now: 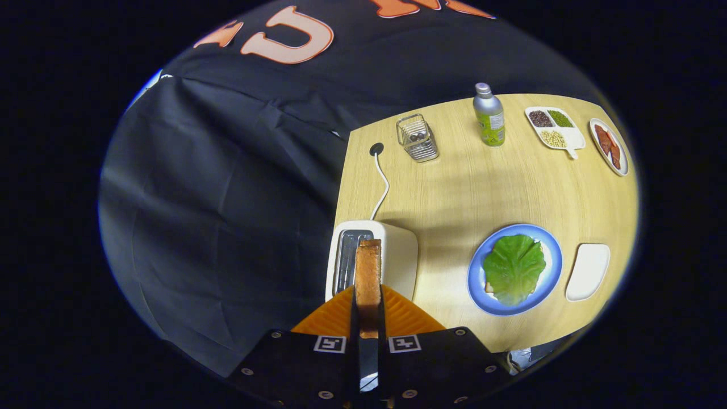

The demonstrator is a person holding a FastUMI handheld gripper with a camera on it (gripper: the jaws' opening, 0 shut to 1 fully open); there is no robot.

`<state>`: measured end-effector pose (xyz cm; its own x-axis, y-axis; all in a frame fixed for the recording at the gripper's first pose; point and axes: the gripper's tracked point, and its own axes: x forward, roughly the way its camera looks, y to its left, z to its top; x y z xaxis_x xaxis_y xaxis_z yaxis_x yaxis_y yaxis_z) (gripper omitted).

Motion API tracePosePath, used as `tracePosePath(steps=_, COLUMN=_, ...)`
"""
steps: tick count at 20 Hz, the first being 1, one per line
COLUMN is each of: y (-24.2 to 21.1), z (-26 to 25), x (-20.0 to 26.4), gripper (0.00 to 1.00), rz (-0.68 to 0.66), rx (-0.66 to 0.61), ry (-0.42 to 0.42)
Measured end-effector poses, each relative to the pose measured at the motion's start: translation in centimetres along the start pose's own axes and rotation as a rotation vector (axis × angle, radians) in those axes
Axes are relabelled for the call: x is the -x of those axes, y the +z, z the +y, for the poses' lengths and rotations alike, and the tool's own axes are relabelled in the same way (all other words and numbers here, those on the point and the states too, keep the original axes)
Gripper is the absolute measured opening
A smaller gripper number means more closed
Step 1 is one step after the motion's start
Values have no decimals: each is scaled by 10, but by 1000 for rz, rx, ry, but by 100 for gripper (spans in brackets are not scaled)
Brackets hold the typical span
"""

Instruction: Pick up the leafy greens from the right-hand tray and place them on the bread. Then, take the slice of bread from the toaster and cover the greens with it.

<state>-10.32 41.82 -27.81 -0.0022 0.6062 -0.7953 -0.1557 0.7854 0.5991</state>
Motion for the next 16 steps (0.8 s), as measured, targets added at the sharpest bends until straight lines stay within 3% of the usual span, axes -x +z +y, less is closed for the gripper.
tracePosePath(steps=6, y=-7, z=-44, x=19, gripper=13, rz=-23, rx=-34, ry=25)
tracePosePath(steps=16, y=-34, z=-149, x=3, gripper=13, rz=33, rx=-104, ry=-39)
